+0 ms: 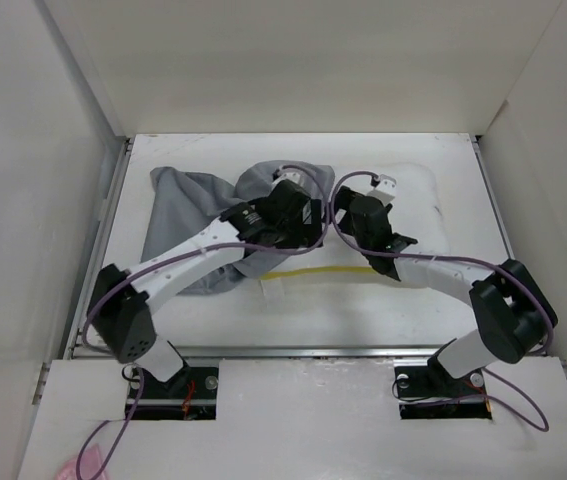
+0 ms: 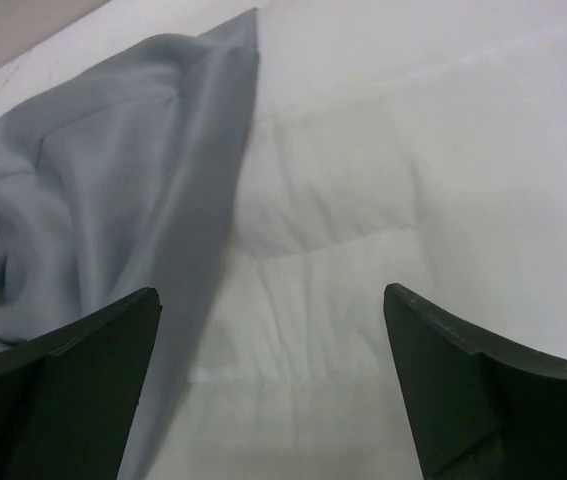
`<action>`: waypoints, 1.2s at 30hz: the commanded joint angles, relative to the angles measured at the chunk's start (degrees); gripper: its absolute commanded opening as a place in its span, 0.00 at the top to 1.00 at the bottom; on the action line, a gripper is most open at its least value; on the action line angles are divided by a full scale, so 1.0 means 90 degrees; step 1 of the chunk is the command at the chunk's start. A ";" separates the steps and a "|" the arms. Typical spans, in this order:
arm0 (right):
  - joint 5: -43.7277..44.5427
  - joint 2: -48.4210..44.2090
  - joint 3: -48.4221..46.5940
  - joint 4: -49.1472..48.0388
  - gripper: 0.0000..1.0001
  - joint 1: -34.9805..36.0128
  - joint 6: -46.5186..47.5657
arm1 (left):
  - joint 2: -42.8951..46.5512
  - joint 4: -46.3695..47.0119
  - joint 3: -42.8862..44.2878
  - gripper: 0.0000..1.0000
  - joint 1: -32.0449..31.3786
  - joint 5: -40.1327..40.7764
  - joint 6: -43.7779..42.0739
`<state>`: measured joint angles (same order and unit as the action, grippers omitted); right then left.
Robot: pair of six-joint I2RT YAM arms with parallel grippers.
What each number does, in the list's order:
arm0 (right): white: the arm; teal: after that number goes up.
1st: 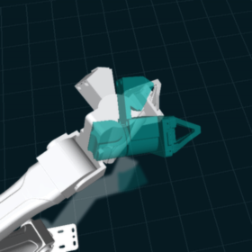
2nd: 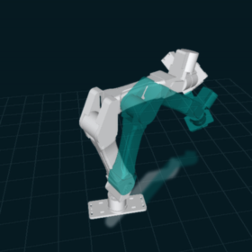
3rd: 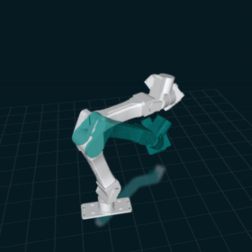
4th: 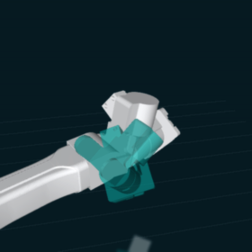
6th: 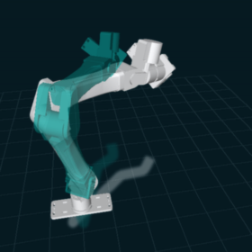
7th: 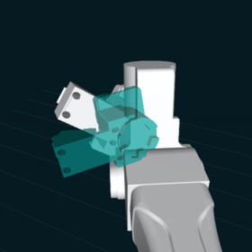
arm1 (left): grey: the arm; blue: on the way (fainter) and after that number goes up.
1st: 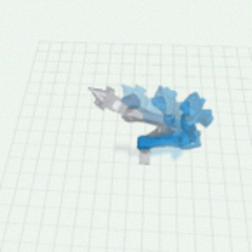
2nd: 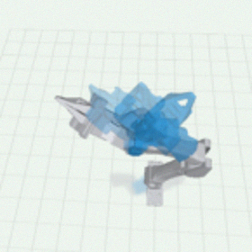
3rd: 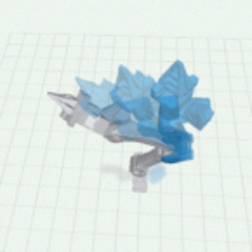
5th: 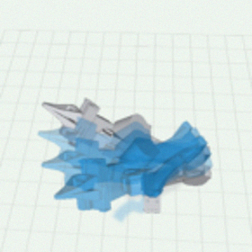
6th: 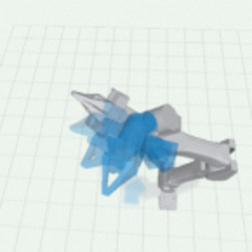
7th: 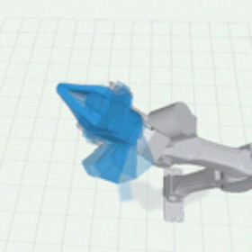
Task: Put the pillow into the pillowcase
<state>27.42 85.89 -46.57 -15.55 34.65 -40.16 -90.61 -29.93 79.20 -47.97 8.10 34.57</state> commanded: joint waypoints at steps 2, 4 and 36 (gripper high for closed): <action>-0.0224 -0.0051 -0.0753 0.0687 0.00 0.0105 0.1219 | 0.1627 -0.0257 -0.1131 0.00 -0.0100 0.0827 0.1195; -0.0604 -0.0196 -0.0812 0.0955 0.00 0.0279 0.2097 | 0.2428 -0.0375 -0.1958 0.00 -0.0100 0.0926 0.1587; 0.2957 0.0975 -0.1768 0.0381 1.00 0.3025 0.3896 | 0.3985 0.1545 -0.5068 0.03 0.0094 0.1240 0.2079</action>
<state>48.38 96.47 -58.15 -4.25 62.22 -5.78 -52.45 -23.33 35.83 -48.62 18.46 57.12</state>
